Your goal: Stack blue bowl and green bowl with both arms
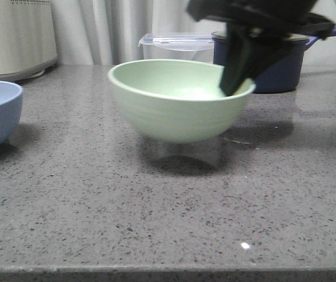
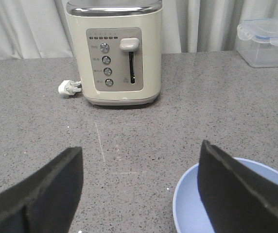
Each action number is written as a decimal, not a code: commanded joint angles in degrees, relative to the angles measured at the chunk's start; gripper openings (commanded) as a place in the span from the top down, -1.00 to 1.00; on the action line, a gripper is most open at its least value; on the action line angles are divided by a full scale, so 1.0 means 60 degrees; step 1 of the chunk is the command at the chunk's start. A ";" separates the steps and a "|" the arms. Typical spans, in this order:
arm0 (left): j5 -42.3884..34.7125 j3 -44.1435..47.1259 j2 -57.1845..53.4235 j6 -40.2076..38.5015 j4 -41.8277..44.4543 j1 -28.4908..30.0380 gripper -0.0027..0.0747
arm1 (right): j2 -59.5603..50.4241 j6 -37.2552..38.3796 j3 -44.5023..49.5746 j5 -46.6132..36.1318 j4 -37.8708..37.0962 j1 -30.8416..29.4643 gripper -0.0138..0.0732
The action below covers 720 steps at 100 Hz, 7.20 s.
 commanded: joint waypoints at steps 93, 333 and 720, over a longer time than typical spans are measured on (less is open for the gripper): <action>-0.0736 -0.0338 0.0091 -0.0077 -0.0043 -0.0012 -0.34 | -0.0609 -0.0051 -0.0718 -0.0437 0.0066 0.0322 0.12; 0.3698 -0.3189 0.3870 -0.0055 -0.0918 -0.0012 -0.34 | -0.1523 -0.0051 0.2359 -0.2215 0.0552 0.1084 0.84; 0.6735 -0.9365 1.0301 0.0437 -0.2570 -0.4986 0.04 | -0.1523 -0.0051 0.2359 -0.2258 0.0552 0.1084 0.84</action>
